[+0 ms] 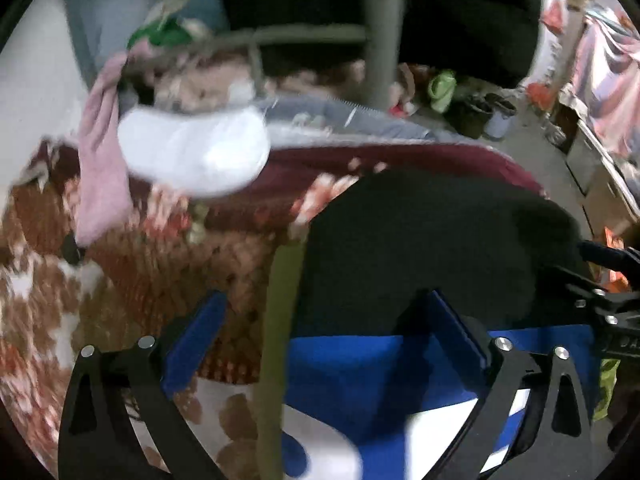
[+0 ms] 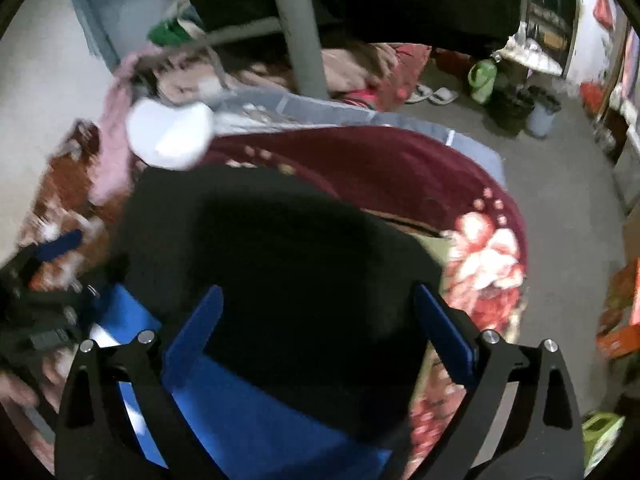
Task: Fold large clothes
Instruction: 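Lower the jacket bundle onto the bedspread with both grippers, then open both grippers and pull them back from the jacket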
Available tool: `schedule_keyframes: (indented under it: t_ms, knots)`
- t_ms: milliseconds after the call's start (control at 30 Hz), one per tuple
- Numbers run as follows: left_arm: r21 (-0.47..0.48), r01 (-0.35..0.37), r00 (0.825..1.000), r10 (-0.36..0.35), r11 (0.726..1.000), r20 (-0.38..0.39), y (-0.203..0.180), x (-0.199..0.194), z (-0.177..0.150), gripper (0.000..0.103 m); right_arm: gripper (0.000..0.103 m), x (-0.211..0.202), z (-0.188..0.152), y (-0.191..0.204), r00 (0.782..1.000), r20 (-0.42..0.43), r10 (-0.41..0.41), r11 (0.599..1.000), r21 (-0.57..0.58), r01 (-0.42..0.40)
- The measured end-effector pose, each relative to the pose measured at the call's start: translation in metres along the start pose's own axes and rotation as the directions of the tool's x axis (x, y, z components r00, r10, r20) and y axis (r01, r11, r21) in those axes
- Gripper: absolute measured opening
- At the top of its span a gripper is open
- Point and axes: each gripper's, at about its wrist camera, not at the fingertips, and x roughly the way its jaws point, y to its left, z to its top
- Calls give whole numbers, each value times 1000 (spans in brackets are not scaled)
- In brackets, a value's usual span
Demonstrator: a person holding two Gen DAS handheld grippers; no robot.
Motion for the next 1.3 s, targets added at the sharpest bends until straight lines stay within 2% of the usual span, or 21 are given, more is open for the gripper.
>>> schedule_keyframes:
  t_ms: [33,133,200,233,333,433,467,567,600,667,733,800,867,933,1033,1200,1300]
  knots:
    - [-37,13,1000,-14,999,-11,13,4,-3,99,97,4,-2,-8,1000,-3,-19,1000,-16,19]
    - [-97,2,1000,-4,995,-25,44,-2,-14,99,98,9,-4,-44,1000,-15,22,1000,-1,-22]
    - [-109,-64,997,60,992,-37,55,-16,-22,98,98,1,-6,-60,1000,-8,6,1000,-2,-6]
    - [-109,-61,998,59,992,-25,57,-32,-28,98,98,-8,-7,-65,1000,3,0,1000,5,0]
    - [-138,24,1000,-22,990,15,51,-83,-57,98,98,-48,-17,-74,996,53,66,998,3,-66]
    - [-122,76,997,-75,990,13,28,-104,-88,98,98,-77,-50,-53,991,24,134,991,-27,-133]
    - [-117,92,996,-91,989,7,21,-103,-100,98,98,-81,-62,-49,992,11,125,991,-42,-125]
    - [-116,71,997,-74,991,-26,14,-82,-133,98,98,-79,-100,-40,998,23,66,994,-90,-64]
    - [-116,74,997,-76,990,-11,16,-76,-144,99,98,-70,-112,-38,999,13,31,993,-118,-29]
    - [-154,114,993,-108,982,46,26,-73,-158,99,98,-61,-126,-43,1000,3,27,992,-124,-26]
    - [-176,128,989,-112,976,98,31,-78,-168,99,98,-64,-138,-46,1000,30,-1,989,-145,6]
    - [-187,81,992,-62,979,105,28,-88,-170,99,98,-76,-144,-49,997,57,-54,985,-164,63]
    - [-201,41,996,-24,979,89,23,-105,-169,98,98,-87,-147,-52,995,46,-94,985,-139,99]
    - [-192,95,992,-77,977,100,14,-125,-166,98,98,-105,-147,-54,995,42,-85,988,-122,90]
    - [-153,131,983,-108,979,149,-12,-167,-159,98,98,-144,-146,-49,994,77,-76,990,-116,85]
    - [-63,130,982,-120,989,143,-49,-209,-159,98,98,-195,-146,-32,995,98,-26,992,-118,37]
    - [-31,130,980,-123,991,157,-58,-233,-165,98,98,-224,-147,-20,995,99,26,990,-142,-11]
